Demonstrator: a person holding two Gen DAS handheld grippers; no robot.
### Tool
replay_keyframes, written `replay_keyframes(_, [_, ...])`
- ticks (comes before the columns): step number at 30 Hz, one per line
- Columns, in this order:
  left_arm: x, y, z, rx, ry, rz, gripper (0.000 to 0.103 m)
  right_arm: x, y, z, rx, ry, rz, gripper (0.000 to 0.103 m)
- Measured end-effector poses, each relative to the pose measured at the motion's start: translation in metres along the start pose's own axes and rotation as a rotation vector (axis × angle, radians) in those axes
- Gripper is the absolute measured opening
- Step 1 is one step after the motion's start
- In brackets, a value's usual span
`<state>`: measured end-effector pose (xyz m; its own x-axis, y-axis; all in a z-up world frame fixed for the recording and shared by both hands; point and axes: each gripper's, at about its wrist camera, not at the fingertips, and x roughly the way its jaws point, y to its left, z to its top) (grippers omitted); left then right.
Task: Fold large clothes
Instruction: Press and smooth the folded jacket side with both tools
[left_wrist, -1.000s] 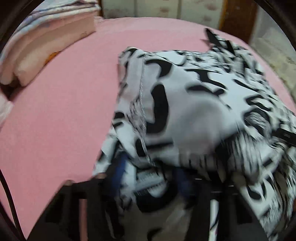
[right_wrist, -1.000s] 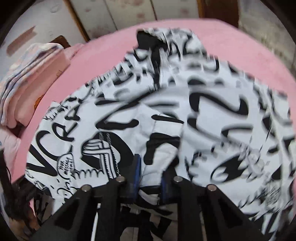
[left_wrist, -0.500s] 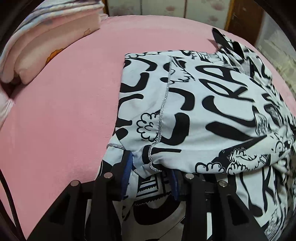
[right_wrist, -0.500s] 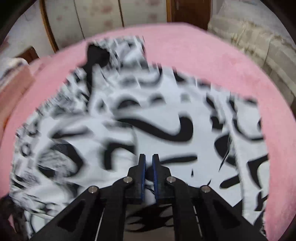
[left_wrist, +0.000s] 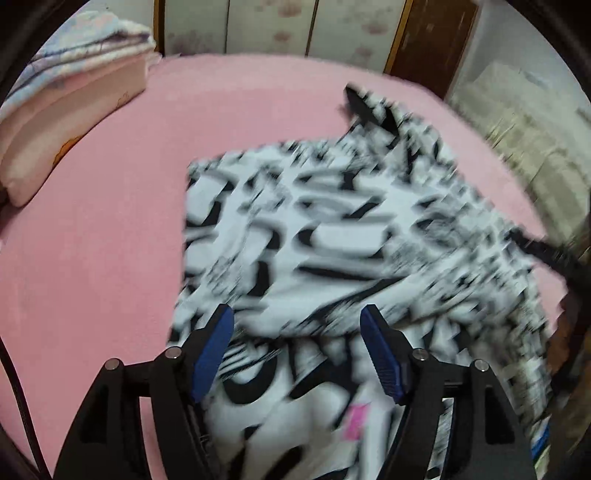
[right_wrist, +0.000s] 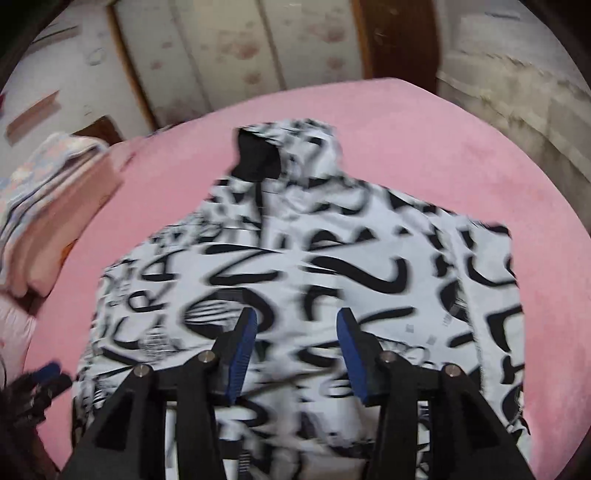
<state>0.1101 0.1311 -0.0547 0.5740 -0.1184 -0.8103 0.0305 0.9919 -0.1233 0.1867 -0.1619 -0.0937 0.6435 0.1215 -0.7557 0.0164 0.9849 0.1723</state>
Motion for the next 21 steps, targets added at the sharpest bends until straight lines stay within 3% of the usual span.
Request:
replay_keyframes(2, [-0.001, -0.010, 0.012, 0.000, -0.045, -0.041, 0.070, -0.001, 0.026, 0.001, -0.045, -0.006, 0.031, 0.045])
replay_keyframes(5, [0.006, -0.028, 0.026, 0.007, -0.094, -0.039, 0.070, 0.005, 0.055, -0.006, -0.100, 0.005, 0.081, 0.045])
replay_keyframes(8, [0.029, -0.036, 0.037, -0.028, -0.060, -0.076, 0.070, 0.026, 0.078, -0.015, -0.145, 0.022, 0.106, 0.045])
replay_keyframes(11, [0.055, -0.036, 0.039, -0.056, -0.019, -0.067, 0.070, 0.046, 0.088, -0.028, -0.172, 0.073, 0.114, 0.045])
replay_keyframes(15, [0.091, -0.034, 0.033, -0.056, 0.001, -0.011, 0.070, 0.070, 0.080, -0.043, -0.193, 0.133, 0.067, 0.042])
replay_keyframes(18, [0.112, -0.029, 0.027, -0.041, 0.032, 0.040, 0.070, 0.071, 0.057, -0.048, -0.191, 0.119, 0.007, 0.034])
replay_keyframes(21, [0.122, -0.019, 0.024, -0.027, 0.036, 0.082, 0.070, 0.066, 0.023, -0.044, -0.146, 0.088, -0.083, 0.033])
